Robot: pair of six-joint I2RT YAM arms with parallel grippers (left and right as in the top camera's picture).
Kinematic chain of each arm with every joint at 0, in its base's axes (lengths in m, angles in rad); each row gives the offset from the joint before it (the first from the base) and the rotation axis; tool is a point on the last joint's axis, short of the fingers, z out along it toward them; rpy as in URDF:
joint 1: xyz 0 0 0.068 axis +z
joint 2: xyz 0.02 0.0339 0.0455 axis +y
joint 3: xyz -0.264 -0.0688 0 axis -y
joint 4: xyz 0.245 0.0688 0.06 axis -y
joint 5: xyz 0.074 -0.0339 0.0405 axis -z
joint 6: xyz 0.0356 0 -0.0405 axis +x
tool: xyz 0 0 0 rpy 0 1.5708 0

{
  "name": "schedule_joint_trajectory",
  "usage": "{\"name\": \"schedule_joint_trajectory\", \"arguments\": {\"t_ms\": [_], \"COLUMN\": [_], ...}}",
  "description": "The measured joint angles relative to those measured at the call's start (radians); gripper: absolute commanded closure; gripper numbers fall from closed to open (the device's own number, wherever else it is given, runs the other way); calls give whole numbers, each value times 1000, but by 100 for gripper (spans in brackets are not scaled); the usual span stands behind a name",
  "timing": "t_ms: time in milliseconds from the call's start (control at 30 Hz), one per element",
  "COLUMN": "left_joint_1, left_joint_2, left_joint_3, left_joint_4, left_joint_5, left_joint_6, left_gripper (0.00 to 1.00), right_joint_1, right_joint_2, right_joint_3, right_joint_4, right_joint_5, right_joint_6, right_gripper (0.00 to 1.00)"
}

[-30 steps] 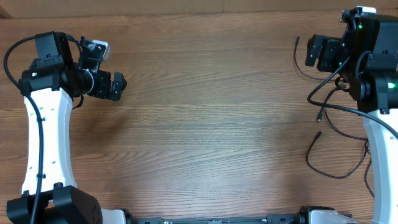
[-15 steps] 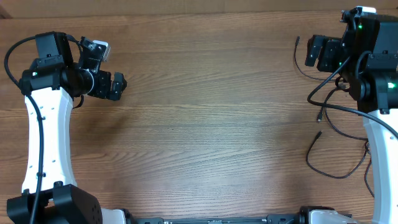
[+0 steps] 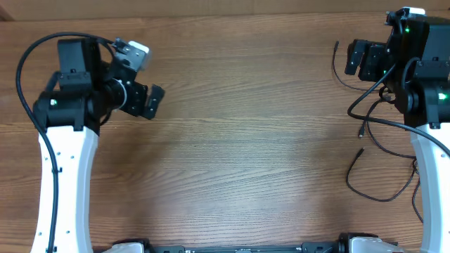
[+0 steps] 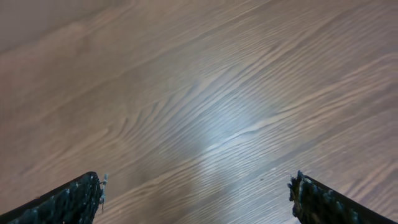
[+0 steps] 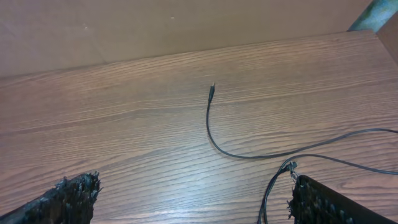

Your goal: Untangle cables

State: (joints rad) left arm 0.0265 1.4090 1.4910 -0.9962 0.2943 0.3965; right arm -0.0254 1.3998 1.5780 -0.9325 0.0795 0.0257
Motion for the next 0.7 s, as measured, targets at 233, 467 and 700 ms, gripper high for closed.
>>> {"name": "schedule_joint_trajectory", "arguments": {"t_ms": [233,467,700], "left_joint_1": [-65,-65,-65], "left_joint_2": [-109,-373,-624], "left_joint_3": [-86,-500,-857], "left_joint_4": [174,685,1150], "left_joint_5": [1,66,147], "left_joint_6": [8,17,25], "left_gripper": [0,0,0], "right_joint_1": [0,0,0], "right_joint_2": [0,0,0], "right_joint_3": [0,0,0], "right_joint_4": [0,-3,-3], "right_joint_5": [0,3,3], "right_joint_6": [0,0,0], "right_gripper": [0,0,0]}}
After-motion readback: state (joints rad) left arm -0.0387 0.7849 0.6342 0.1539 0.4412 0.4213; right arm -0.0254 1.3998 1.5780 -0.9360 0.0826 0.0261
